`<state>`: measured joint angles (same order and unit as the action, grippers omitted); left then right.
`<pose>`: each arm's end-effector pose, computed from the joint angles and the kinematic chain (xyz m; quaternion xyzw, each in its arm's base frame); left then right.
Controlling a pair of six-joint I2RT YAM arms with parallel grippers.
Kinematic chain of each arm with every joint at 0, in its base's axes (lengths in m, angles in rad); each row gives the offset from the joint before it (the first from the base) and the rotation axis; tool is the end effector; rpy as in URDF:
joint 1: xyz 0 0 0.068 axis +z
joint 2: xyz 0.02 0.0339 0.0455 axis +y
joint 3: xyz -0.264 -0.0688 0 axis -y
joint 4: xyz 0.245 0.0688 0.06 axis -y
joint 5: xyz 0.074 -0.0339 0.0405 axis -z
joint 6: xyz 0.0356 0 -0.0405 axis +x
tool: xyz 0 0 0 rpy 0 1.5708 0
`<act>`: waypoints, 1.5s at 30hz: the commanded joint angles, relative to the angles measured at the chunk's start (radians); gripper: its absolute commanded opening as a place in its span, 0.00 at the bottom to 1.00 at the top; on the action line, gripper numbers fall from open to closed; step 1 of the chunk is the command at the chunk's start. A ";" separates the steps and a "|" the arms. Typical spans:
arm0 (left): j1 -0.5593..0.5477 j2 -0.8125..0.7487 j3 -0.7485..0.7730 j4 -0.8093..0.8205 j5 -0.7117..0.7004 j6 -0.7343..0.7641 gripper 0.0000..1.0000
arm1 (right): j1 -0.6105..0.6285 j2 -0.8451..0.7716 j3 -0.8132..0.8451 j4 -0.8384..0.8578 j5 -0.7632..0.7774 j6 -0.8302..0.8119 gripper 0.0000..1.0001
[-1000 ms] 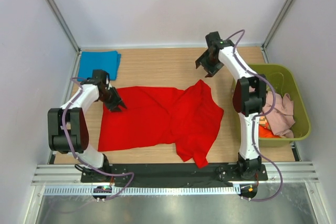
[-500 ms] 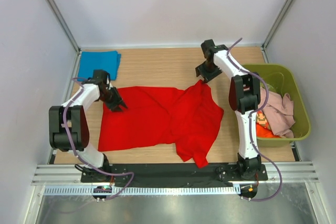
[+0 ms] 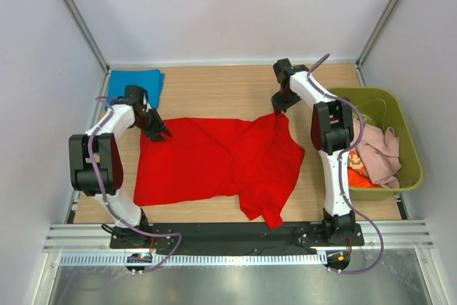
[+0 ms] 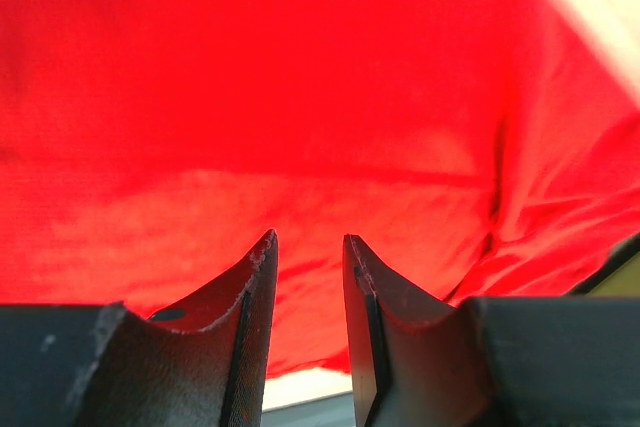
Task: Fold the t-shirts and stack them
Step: Fold the tshirt
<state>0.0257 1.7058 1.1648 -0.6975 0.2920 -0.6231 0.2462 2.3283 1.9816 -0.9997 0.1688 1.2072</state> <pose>0.3319 -0.0017 0.1982 -0.2882 0.9325 -0.1853 0.1142 0.4636 0.1103 0.1721 0.4661 0.8737 0.0115 0.1390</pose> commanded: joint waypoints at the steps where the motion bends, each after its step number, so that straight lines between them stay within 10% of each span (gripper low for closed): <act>1: 0.058 0.110 0.097 0.033 0.006 -0.013 0.34 | -0.012 -0.059 -0.001 0.042 0.118 -0.061 0.01; 11: 0.077 0.371 0.217 -0.036 -0.096 0.006 0.28 | -0.010 -0.390 -0.475 0.762 0.251 -0.406 0.01; 20: 0.091 0.411 0.243 -0.056 -0.134 0.046 0.30 | -0.030 -0.348 -0.564 0.906 0.230 -0.535 0.01; 34: 0.091 0.236 0.306 -0.114 -0.102 0.112 0.48 | -0.041 -0.098 -0.115 0.464 0.183 -0.764 0.22; 39: 0.088 0.117 0.262 -0.134 -0.094 0.105 0.51 | -0.048 -0.122 0.037 0.346 0.206 -0.856 0.52; 45: 0.079 0.052 0.165 -0.114 -0.067 0.091 0.52 | -0.039 -0.161 0.071 0.153 0.155 -0.841 0.59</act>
<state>0.1104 1.7840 1.3705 -0.8043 0.2104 -0.5385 0.2050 2.2406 2.0384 -0.7071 0.3546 0.3923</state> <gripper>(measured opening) 0.516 0.585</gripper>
